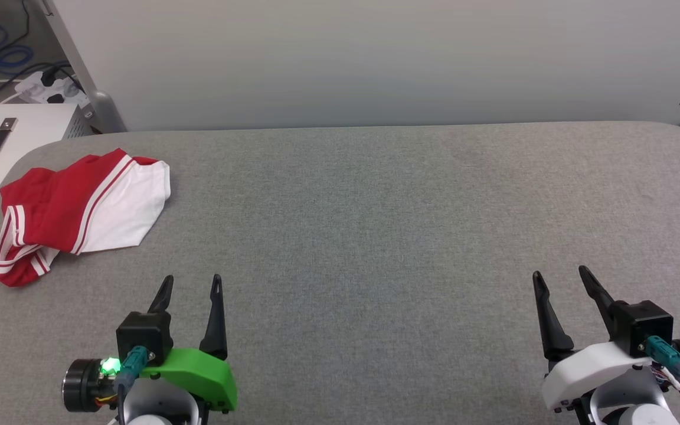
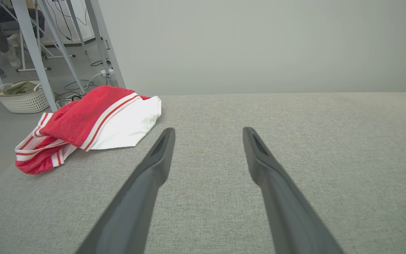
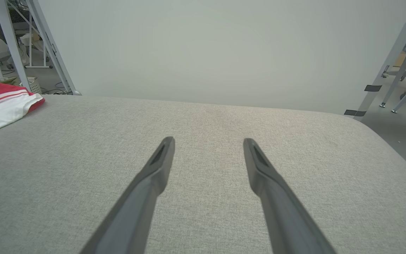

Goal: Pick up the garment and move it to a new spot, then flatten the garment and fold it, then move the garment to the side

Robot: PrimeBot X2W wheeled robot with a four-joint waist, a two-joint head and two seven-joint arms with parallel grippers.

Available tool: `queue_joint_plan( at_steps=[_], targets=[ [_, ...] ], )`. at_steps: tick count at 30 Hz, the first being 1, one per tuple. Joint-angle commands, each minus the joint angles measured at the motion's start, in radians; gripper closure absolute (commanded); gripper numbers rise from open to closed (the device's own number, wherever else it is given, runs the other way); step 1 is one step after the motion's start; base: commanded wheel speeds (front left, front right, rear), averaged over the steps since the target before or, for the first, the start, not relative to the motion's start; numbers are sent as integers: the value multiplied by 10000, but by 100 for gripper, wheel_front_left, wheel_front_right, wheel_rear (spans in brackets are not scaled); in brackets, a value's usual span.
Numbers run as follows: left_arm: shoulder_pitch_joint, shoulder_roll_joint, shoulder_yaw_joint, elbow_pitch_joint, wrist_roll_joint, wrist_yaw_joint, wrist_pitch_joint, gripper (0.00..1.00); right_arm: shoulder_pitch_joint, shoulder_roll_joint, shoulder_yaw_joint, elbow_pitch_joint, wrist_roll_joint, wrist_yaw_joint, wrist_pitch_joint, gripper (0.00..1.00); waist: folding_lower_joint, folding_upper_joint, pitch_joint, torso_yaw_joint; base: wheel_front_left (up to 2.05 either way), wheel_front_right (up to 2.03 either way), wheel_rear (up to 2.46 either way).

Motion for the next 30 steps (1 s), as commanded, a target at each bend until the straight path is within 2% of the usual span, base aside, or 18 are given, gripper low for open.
queue_joint_plan(
  at_steps=[1, 22, 30],
  targets=[
    [-53, -12, -3, 36, -117, -71, -96, 0, -12, 8, -17, 6, 79, -2, -143, 0, -1, -1, 1, 3, 0, 0, 0],
    [-56, -20, -22, -170, -390, -260, -532, 0, -44, 12, -46, -268, 179, -3, -573, 0, -1, -1, 45, 84, 0, 0, 0],
    [-10, -23, -112, 169, -505, -306, -697, 0, -2, 14, -27, -100, 152, -4, -735, 0, -1, -1, 62, 84, 0, 0, 0]
  ],
)
